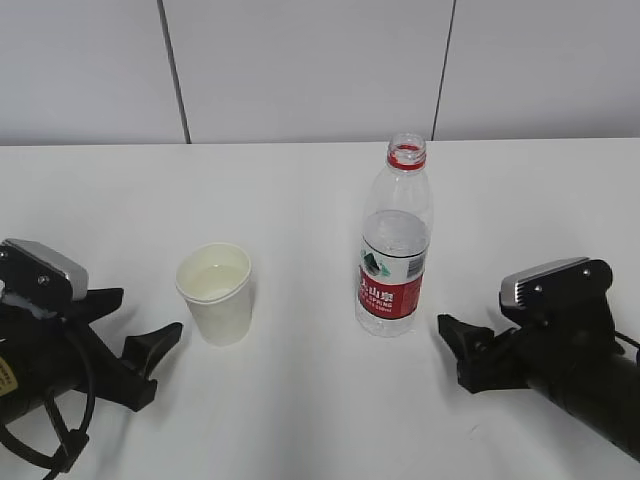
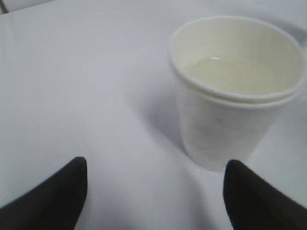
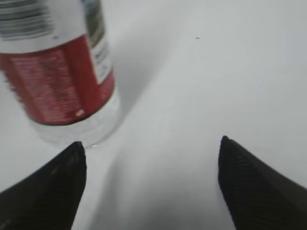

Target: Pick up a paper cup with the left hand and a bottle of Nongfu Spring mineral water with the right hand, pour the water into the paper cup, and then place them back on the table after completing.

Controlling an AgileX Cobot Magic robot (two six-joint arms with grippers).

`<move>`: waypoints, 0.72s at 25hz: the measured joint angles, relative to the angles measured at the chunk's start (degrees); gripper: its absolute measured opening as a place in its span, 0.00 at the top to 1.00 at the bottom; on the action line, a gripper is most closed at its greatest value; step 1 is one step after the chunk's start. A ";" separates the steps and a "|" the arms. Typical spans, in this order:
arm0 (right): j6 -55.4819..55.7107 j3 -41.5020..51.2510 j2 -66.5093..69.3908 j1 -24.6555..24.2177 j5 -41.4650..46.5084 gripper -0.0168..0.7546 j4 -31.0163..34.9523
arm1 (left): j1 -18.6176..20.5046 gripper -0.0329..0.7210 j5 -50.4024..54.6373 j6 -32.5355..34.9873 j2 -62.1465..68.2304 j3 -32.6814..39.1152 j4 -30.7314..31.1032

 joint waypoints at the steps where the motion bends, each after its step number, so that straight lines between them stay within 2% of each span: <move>1: -0.11 0.00 0.00 0.00 0.00 0.16 2.23 | 0.00 0.24 0.00 0.06 -0.05 0.00 -1.82; 6: -4.52 -0.60 -0.13 -0.23 -0.01 0.19 12.73 | 0.00 0.24 0.00 2.47 -0.11 0.02 -12.74; 10: -7.19 -1.88 -0.24 -1.02 -0.12 0.20 17.64 | 0.00 0.24 0.00 6.50 -0.11 0.07 -22.12; 13: -7.52 -3.28 -0.24 -1.33 -0.12 0.21 18.55 | 0.00 0.25 0.00 7.09 -0.11 0.07 -24.46; 18: -7.66 -6.54 -0.24 -1.98 -0.12 0.21 20.13 | 0.38 0.31 0.00 7.14 -0.11 -0.28 -25.79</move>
